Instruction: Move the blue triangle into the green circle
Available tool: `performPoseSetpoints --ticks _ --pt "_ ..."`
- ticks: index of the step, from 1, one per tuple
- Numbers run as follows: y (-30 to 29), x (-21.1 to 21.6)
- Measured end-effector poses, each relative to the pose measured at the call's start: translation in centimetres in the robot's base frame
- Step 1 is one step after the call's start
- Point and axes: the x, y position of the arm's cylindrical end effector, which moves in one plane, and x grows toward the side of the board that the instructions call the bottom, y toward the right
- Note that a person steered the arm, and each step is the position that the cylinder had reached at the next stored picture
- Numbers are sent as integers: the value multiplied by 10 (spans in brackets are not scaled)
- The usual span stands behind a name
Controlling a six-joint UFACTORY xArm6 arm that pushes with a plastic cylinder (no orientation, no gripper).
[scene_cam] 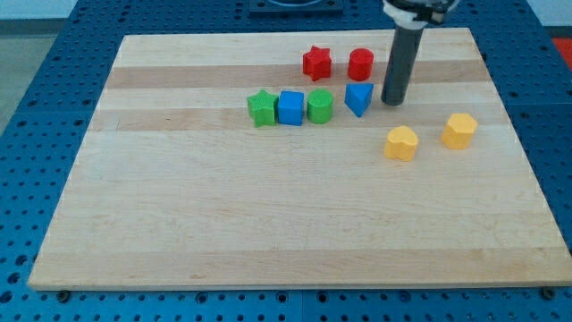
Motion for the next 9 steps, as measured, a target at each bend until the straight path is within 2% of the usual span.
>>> performPoseSetpoints --ticks 1,2,9 --pt "9 -23" --pt "7 -24" --pt "-72 3"
